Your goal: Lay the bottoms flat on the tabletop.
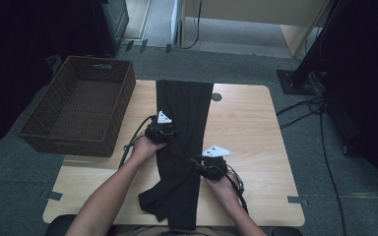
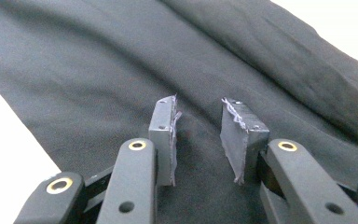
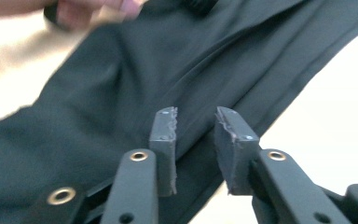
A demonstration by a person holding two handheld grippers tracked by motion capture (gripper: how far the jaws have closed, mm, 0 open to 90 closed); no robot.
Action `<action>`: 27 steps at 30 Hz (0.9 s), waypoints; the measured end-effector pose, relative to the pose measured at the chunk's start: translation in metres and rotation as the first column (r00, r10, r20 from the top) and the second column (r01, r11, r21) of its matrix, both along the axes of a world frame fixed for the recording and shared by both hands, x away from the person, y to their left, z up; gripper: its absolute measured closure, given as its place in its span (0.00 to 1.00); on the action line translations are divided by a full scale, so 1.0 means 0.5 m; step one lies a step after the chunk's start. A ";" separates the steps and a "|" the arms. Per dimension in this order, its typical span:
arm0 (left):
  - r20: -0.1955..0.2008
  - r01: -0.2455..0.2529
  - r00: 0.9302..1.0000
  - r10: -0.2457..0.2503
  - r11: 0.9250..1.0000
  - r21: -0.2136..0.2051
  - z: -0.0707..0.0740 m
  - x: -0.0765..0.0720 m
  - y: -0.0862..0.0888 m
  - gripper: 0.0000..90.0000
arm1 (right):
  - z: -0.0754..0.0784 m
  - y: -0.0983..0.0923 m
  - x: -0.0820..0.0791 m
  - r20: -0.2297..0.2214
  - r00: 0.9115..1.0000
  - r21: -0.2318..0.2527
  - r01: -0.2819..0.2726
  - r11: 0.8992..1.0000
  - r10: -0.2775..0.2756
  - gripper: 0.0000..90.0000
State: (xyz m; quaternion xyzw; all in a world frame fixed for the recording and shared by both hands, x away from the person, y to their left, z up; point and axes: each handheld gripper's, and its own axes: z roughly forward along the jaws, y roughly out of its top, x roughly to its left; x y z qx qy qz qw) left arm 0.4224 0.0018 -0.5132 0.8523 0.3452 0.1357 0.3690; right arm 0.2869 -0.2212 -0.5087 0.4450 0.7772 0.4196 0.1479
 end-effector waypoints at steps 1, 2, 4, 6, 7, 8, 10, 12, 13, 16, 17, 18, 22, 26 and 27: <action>0.002 0.000 1.000 0.000 1.000 -0.005 -0.001 0.000 0.001 0.74 | 0.005 -0.004 0.004 -0.009 1.000 0.016 0.011 1.000 -0.011 0.74; 0.001 0.000 1.000 0.000 1.000 -0.005 -0.001 0.000 0.001 0.74 | 0.011 -0.003 0.008 -0.027 1.000 0.025 0.010 1.000 -0.009 0.72; 0.000 -0.002 1.000 0.002 1.000 -0.003 -0.001 -0.001 0.002 0.74 | 0.014 0.003 0.009 -0.025 1.000 0.026 0.006 1.000 -0.005 0.71; 0.006 0.002 1.000 -0.002 1.000 0.006 0.000 0.000 0.002 0.74 | 0.013 0.012 0.007 -0.012 1.000 0.016 -0.008 1.000 0.008 0.70; 0.007 -0.001 1.000 0.000 1.000 0.006 0.000 0.003 0.002 0.74 | 0.012 0.017 0.007 -0.008 1.000 0.012 -0.010 1.000 0.010 0.70; 0.006 -0.010 1.000 0.010 1.000 -0.001 -0.001 0.006 0.003 0.74 | 0.013 0.021 0.008 0.003 1.000 0.015 -0.005 1.000 0.005 0.70; -0.003 -0.022 1.000 0.022 1.000 -0.007 -0.001 0.013 0.004 0.75 | 0.016 0.030 0.009 0.008 1.000 0.035 -0.007 0.999 0.006 0.69; -0.003 -0.019 1.000 0.019 1.000 0.005 0.001 0.018 0.004 0.75 | 0.020 0.046 0.010 0.007 1.000 0.026 -0.029 0.999 0.029 0.68; -0.001 -0.020 1.000 0.020 1.000 0.006 0.001 0.020 0.004 0.75 | 0.021 0.055 0.010 0.010 0.999 0.023 -0.041 0.999 0.041 0.67; 0.007 -0.043 0.999 0.043 0.999 0.003 -0.001 0.026 0.009 0.74 | 0.017 0.084 0.007 0.009 0.997 0.020 -0.074 0.997 0.074 0.58; 0.006 -0.056 0.998 0.056 0.998 -0.006 -0.002 0.028 0.011 0.74 | 0.013 0.092 0.006 0.008 0.997 0.005 -0.082 0.997 0.082 0.56; 0.007 -0.066 0.998 0.066 0.998 -0.010 -0.002 0.030 0.013 0.74 | 0.008 0.099 0.005 0.002 0.996 -0.011 -0.086 0.996 0.086 0.54; 0.009 -0.062 0.998 0.062 0.998 -0.008 -0.002 0.030 0.014 0.74 | -0.009 0.112 -0.006 -0.007 0.995 -0.057 -0.102 0.993 0.102 0.55; 0.012 -0.058 0.998 0.058 0.998 -0.007 -0.003 0.031 0.017 0.74 | -0.024 0.109 -0.018 0.029 0.994 -0.102 -0.098 0.990 0.102 0.70; 0.012 -0.059 0.998 0.059 0.998 -0.007 -0.003 0.032 0.018 0.74 | -0.026 0.105 -0.023 0.040 0.996 -0.095 -0.081 0.992 0.085 0.80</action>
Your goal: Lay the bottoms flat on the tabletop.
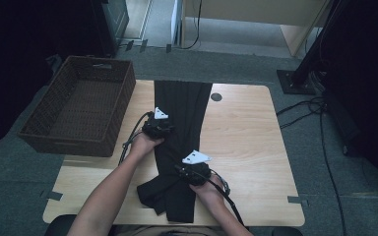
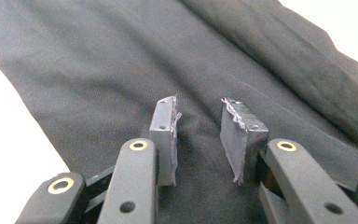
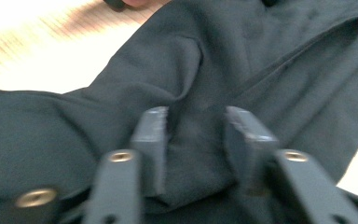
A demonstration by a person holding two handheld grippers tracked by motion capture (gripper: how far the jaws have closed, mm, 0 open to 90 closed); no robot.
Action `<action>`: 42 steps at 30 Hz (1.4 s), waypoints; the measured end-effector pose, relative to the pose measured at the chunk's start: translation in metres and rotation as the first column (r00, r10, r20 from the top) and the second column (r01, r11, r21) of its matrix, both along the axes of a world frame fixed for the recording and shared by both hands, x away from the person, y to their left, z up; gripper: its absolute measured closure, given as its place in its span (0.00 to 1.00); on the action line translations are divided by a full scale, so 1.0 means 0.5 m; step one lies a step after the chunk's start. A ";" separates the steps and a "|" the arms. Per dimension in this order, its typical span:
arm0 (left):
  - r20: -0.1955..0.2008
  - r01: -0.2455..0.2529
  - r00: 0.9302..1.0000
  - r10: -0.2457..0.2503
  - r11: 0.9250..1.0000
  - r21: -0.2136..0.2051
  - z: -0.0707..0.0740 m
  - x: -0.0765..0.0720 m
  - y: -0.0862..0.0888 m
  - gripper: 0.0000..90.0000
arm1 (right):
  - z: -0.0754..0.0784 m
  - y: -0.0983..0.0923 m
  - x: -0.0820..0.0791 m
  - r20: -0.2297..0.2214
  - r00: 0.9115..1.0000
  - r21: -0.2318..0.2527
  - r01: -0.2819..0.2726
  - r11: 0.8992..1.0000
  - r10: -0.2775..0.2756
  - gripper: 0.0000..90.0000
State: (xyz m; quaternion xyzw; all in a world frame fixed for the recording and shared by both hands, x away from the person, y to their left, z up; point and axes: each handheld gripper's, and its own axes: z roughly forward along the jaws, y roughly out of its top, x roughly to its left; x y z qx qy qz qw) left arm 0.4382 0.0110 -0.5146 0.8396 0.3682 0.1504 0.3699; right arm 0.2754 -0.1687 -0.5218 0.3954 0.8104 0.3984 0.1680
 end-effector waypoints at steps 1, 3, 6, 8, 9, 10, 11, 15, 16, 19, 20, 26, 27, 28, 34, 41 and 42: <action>0.000 0.000 1.000 0.000 1.000 0.000 0.000 0.000 0.000 0.74 | 0.000 -0.004 -0.002 -0.001 1.000 0.000 0.003 1.000 -0.003 0.90; 0.001 -0.003 1.000 0.003 1.000 0.004 0.000 -0.001 -0.001 0.74 | 0.001 -0.011 -0.002 -0.005 1.000 0.000 0.004 1.000 -0.004 0.98; 0.003 -0.005 1.000 0.005 1.000 0.005 0.000 -0.001 -0.002 0.74 | 0.017 -0.030 -0.001 -0.037 0.999 0.023 0.024 0.999 -0.023 0.98; 0.003 -0.008 1.000 0.008 1.000 0.005 0.000 -0.002 -0.002 0.74 | 0.040 -0.049 -0.008 -0.026 0.999 0.057 0.042 0.997 -0.041 0.98; 0.002 -0.008 1.000 0.008 1.000 0.006 0.000 -0.002 -0.002 0.74 | 0.048 -0.057 -0.010 -0.017 0.999 0.058 0.048 0.997 -0.048 0.99; 0.002 -0.007 1.000 0.007 1.000 0.005 0.000 -0.001 -0.002 0.74 | 0.056 -0.069 -0.011 -0.017 0.998 0.061 0.056 0.997 -0.055 0.99; 0.002 -0.009 1.000 0.009 1.000 0.003 0.000 -0.001 -0.002 0.74 | 0.064 -0.083 -0.012 -0.022 0.997 0.056 0.069 0.996 -0.067 0.99; 0.001 -0.018 1.000 0.018 1.000 0.005 0.000 -0.002 -0.003 0.74 | 0.063 -0.119 -0.021 -0.053 0.991 0.080 0.125 0.989 -0.121 1.00; 0.001 -0.018 1.000 0.018 1.000 0.008 0.001 -0.001 -0.004 0.74 | 0.057 -0.123 -0.024 -0.064 0.990 0.081 0.132 0.988 -0.127 1.00; 0.002 -0.023 1.000 0.023 1.000 0.007 0.000 0.001 -0.001 0.74 | 0.049 -0.128 -0.026 -0.062 0.989 0.059 0.140 0.988 -0.136 1.00; 0.003 -0.022 1.000 0.022 1.000 0.005 0.000 0.001 0.000 0.74 | 0.049 -0.132 -0.029 -0.056 0.988 0.040 0.148 0.988 -0.145 1.00; -0.001 -0.036 0.999 0.036 0.999 0.004 0.001 0.001 -0.002 0.74 | 0.059 -0.166 -0.032 -0.036 0.978 0.057 0.206 0.977 -0.204 0.96; -0.002 -0.036 0.999 0.036 0.999 0.005 0.001 0.001 -0.002 0.74 | 0.063 -0.166 -0.031 -0.044 0.978 0.081 0.208 0.975 -0.205 0.95; -0.004 -0.038 0.999 0.038 0.999 0.007 0.001 0.000 -0.002 0.74 | 0.066 -0.164 -0.030 -0.045 0.980 0.087 0.198 0.976 -0.195 0.94; -0.072 -0.018 0.997 0.015 0.999 -0.043 0.006 -0.001 0.005 0.74 | 0.050 -0.105 -0.027 -0.068 0.992 0.094 0.114 0.989 -0.108 0.91; -0.074 0.107 0.992 -0.104 0.993 0.038 0.017 -0.034 0.012 0.72 | 0.010 -0.057 -0.021 -0.084 0.994 0.030 0.066 0.997 -0.064 0.88; -0.069 0.111 0.992 -0.108 0.993 0.041 0.016 -0.040 0.013 0.72 | 0.009 -0.057 -0.020 -0.083 0.995 0.029 0.066 0.997 -0.064 0.88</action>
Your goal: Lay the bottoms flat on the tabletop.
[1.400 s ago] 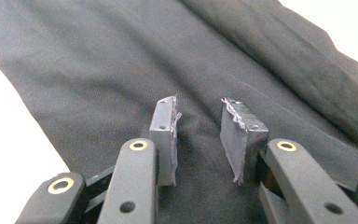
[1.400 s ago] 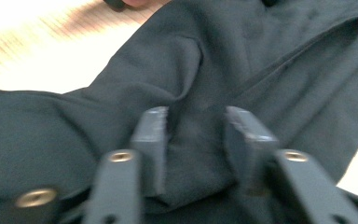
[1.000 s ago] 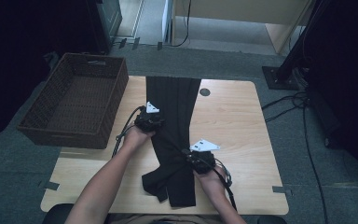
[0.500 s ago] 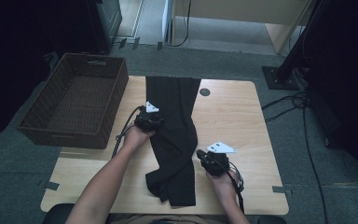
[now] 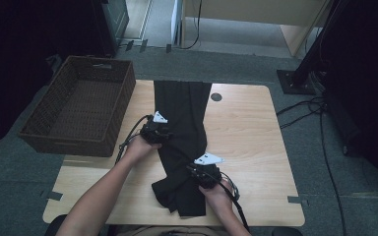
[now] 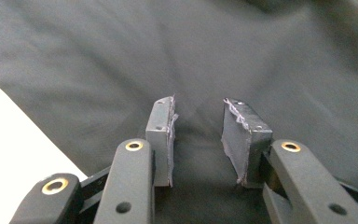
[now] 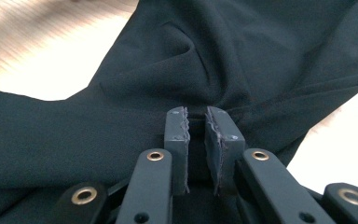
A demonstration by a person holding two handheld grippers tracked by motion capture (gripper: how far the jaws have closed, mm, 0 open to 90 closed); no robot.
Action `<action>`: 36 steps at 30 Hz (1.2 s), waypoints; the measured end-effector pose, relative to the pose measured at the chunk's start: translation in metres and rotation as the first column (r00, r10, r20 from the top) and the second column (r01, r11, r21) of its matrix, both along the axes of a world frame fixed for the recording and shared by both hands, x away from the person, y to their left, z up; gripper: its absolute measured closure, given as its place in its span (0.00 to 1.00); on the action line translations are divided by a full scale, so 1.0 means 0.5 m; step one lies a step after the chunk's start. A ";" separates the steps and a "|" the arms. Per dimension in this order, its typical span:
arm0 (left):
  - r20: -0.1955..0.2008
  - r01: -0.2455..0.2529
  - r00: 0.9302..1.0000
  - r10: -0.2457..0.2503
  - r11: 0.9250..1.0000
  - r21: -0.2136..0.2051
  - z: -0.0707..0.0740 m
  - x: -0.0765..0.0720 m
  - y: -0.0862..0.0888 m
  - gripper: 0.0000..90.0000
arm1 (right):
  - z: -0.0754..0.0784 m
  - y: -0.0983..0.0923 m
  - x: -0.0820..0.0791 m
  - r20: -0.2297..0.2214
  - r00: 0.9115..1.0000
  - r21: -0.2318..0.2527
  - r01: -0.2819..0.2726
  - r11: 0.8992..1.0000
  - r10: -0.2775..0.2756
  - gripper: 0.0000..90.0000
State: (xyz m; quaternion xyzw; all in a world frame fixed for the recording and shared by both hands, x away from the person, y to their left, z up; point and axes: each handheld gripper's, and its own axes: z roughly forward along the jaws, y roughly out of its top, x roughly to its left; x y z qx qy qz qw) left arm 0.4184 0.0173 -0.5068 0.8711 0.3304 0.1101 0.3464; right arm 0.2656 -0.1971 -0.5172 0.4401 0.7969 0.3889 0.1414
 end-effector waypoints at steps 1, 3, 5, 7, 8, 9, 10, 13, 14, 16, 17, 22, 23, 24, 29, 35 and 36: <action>0.012 -0.003 1.000 0.003 1.000 0.001 -0.002 -0.005 0.000 0.72 | 0.000 0.000 0.003 0.005 1.000 -0.003 -0.004 1.000 0.004 0.89; 0.020 -0.010 1.000 0.010 1.000 0.002 -0.003 -0.007 0.001 0.73 | -0.001 0.000 0.011 0.005 1.000 0.000 0.002 1.000 -0.002 0.89; 0.017 -0.013 1.000 0.013 1.000 -0.005 -0.004 -0.005 0.001 0.74 | -0.002 -0.001 0.021 0.010 1.000 0.001 0.005 1.000 -0.005 0.89; 0.018 -0.005 1.000 0.005 1.000 -0.014 -0.005 -0.003 0.004 0.75 | -0.002 0.001 0.037 0.015 1.000 -0.005 0.006 1.000 -0.006 0.89; 0.015 -0.006 1.000 0.006 1.000 -0.016 -0.005 -0.002 0.005 0.75 | -0.004 0.002 0.048 0.021 1.000 -0.001 0.003 1.000 -0.003 0.89; 0.015 -0.011 1.000 0.012 1.000 -0.023 -0.006 -0.001 0.006 0.76 | -0.004 0.003 0.053 0.021 1.000 0.001 0.005 1.000 -0.005 0.89; 0.015 -0.012 1.000 0.012 1.000 -0.022 -0.006 0.000 0.005 0.77 | -0.001 0.006 0.070 0.011 1.000 -0.007 0.005 1.000 -0.005 0.89; 0.022 -0.018 1.000 0.018 1.000 -0.019 -0.006 -0.001 0.003 0.77 | 0.002 0.012 0.100 0.004 1.000 -0.025 0.002 1.000 -0.001 0.88; 0.022 -0.020 1.000 0.020 1.000 -0.013 -0.006 -0.002 0.002 0.77 | 0.001 0.013 0.108 0.014 1.000 -0.030 0.000 1.000 0.001 0.87; 0.027 -0.024 0.999 0.025 1.000 -0.007 -0.006 -0.003 0.000 0.77 | -0.004 0.012 0.122 0.040 0.999 -0.019 -0.009 1.000 0.010 0.83; 0.031 -0.030 0.999 0.030 1.000 -0.006 -0.006 -0.004 -0.001 0.77 | -0.007 0.010 0.125 0.053 0.998 -0.012 -0.014 1.000 0.014 0.81; 0.043 -0.052 0.998 0.053 0.999 -0.016 -0.009 -0.009 -0.002 0.77 | 0.007 0.004 0.110 0.022 0.999 -0.004 -0.035 0.999 0.035 0.75; 0.044 -0.055 0.997 0.056 0.998 -0.019 -0.009 -0.009 -0.002 0.77 | 0.012 0.002 0.101 0.033 0.999 -0.001 -0.038 0.999 0.038 0.75; 0.045 -0.055 0.997 0.056 0.998 -0.020 -0.010 -0.010 -0.002 0.77 | 0.016 0.001 0.092 0.045 0.998 0.002 -0.046 0.999 0.046 0.75; 0.044 -0.060 0.997 0.061 0.998 -0.020 -0.010 -0.010 -0.002 0.77 | 0.028 0.003 0.044 0.048 0.996 0.016 -0.070 0.997 0.069 0.72; 0.040 -0.061 0.997 0.061 0.998 -0.017 -0.009 -0.009 -0.003 0.77 | 0.016 0.022 -0.001 0.036 0.995 0.022 -0.096 0.995 0.095 0.62; 0.040 -0.061 0.997 0.061 0.998 -0.016 -0.008 -0.009 -0.003 0.77 | 0.010 0.027 -0.003 0.037 0.995 0.013 -0.092 0.996 0.092 0.59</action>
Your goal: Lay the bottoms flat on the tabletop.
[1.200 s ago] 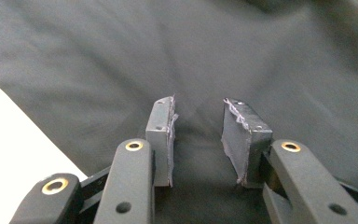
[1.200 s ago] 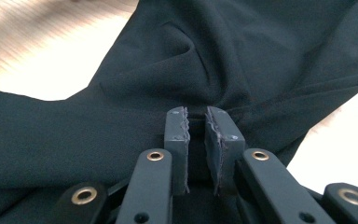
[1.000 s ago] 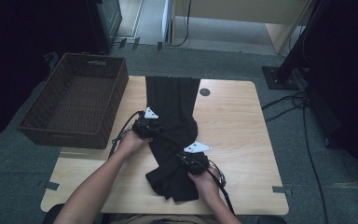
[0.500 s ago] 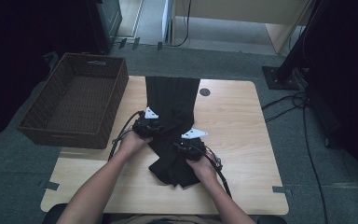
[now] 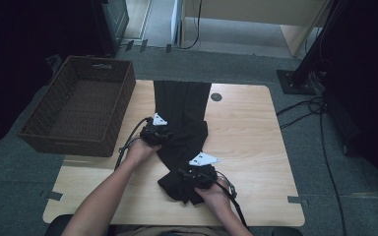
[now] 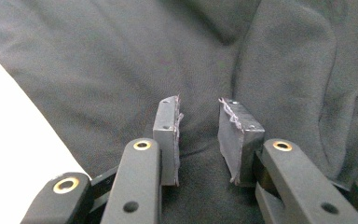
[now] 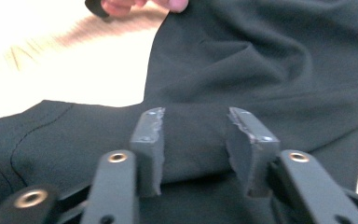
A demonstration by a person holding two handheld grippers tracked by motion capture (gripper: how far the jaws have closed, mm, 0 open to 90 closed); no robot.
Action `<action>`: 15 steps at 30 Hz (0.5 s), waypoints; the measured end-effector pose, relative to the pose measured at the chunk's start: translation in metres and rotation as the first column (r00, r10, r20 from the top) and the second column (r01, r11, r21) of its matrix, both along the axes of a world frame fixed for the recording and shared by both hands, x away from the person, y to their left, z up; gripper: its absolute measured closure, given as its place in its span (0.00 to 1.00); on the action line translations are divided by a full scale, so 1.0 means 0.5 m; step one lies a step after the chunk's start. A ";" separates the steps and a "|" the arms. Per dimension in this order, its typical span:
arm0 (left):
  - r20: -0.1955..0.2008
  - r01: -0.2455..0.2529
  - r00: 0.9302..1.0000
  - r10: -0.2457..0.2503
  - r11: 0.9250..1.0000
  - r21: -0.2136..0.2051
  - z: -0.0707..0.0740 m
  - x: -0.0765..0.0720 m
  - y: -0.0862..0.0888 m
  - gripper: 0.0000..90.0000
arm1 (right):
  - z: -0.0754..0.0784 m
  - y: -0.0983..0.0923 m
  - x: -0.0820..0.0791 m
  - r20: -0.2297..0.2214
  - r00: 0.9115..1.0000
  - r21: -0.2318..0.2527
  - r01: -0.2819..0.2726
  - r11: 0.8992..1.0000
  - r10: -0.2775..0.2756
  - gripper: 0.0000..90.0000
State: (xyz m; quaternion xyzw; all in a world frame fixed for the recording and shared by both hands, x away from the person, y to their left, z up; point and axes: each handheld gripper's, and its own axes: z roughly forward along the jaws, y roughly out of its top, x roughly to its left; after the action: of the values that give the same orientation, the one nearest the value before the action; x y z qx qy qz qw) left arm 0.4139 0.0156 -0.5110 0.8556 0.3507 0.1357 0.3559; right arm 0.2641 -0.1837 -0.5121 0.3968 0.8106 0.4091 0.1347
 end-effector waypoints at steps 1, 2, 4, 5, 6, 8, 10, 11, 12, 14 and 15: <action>0.001 0.000 1.000 0.000 1.000 0.001 0.000 0.000 0.000 0.77 | -0.003 0.003 0.000 -0.003 1.000 -0.004 -0.004 1.000 0.003 0.56; 0.001 0.001 1.000 -0.001 1.000 0.001 0.000 0.000 0.000 0.77 | -0.009 0.009 0.002 -0.008 1.000 -0.011 -0.002 1.000 0.002 0.55; 0.007 0.002 1.000 -0.002 1.000 0.000 -0.001 -0.001 0.001 0.77 | -0.015 0.016 0.001 0.005 1.000 -0.022 0.002 1.000 -0.002 0.57; 0.013 -0.004 1.000 0.004 1.000 0.000 -0.002 0.000 0.001 0.77 | -0.017 0.019 -0.001 0.019 1.000 -0.030 0.009 1.000 -0.008 0.61; 0.014 -0.019 1.000 0.019 1.000 -0.005 -0.002 0.000 0.001 0.77 | -0.018 0.021 -0.001 0.031 1.000 -0.032 0.002 0.999 -0.001 0.66; 0.021 -0.034 0.999 0.034 0.999 -0.008 -0.004 0.004 0.003 0.77 | -0.015 0.020 0.000 0.013 1.000 -0.022 -0.013 1.000 0.014 0.87; 0.023 -0.044 0.999 0.044 0.999 -0.014 -0.005 0.007 0.005 0.77 | -0.013 0.016 0.002 -0.025 1.000 -0.004 -0.001 1.000 0.001 0.98; 0.023 -0.045 0.999 0.046 0.999 -0.012 -0.005 0.008 0.006 0.77 | -0.011 0.012 0.004 -0.033 0.999 -0.003 -0.001 1.000 0.001 1.00; 0.024 -0.048 0.999 0.048 0.999 -0.015 -0.005 0.009 0.005 0.77 | -0.008 0.006 0.005 -0.053 0.999 0.003 0.005 1.000 -0.004 1.00; 0.024 -0.046 0.999 0.046 0.999 -0.013 -0.005 0.011 0.006 0.77 | 0.001 -0.007 0.001 -0.048 0.999 0.018 0.017 1.000 -0.016 1.00; 0.023 -0.048 0.999 0.049 0.999 -0.013 -0.005 0.011 0.006 0.77 | 0.008 -0.015 -0.003 -0.042 0.999 0.024 0.026 0.999 -0.025 1.00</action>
State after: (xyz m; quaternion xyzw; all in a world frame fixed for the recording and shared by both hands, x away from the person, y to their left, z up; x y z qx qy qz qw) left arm 0.4195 0.0188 -0.5134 0.8430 0.3680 0.1521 0.3616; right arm 0.2626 -0.1913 -0.5080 0.4172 0.8030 0.4089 0.1179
